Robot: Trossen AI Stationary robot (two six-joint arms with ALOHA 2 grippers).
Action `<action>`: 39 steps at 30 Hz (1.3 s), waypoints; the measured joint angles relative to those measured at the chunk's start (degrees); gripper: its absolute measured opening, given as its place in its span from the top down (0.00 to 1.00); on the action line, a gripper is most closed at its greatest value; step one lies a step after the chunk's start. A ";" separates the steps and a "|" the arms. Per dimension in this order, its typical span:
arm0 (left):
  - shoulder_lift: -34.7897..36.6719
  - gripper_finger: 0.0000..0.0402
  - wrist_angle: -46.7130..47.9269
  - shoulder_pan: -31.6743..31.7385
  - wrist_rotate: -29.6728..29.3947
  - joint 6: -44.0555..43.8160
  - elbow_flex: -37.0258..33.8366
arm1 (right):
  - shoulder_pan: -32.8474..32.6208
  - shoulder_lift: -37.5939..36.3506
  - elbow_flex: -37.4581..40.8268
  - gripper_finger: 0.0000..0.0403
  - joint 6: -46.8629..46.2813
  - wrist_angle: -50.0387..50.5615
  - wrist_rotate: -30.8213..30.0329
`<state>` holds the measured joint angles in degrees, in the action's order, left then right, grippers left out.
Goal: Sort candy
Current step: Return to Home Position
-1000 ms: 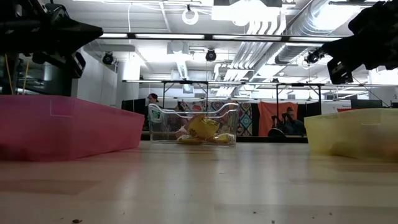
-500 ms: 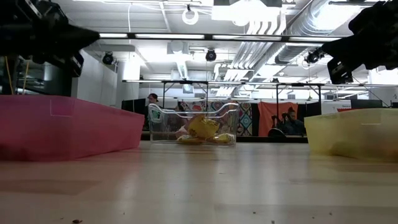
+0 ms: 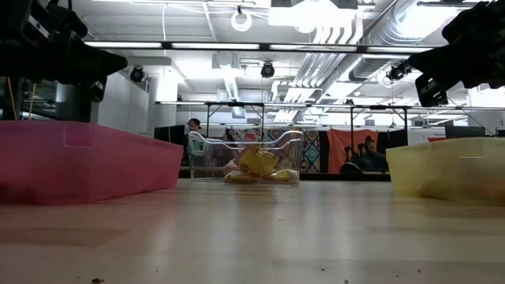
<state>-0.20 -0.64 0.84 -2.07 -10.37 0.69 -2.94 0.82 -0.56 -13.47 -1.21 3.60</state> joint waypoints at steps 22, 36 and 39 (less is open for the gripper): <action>-1.12 1.00 -0.07 0.00 -0.07 -0.97 0.00 | 0.02 0.00 0.00 1.00 0.00 0.00 0.00; -1.12 1.00 -0.08 0.00 -0.07 -0.99 0.00 | 0.02 0.00 0.00 1.00 0.00 0.01 0.00; -1.12 1.00 -0.08 0.00 -0.07 -0.99 0.00 | 0.02 0.00 0.00 1.00 0.00 0.02 0.00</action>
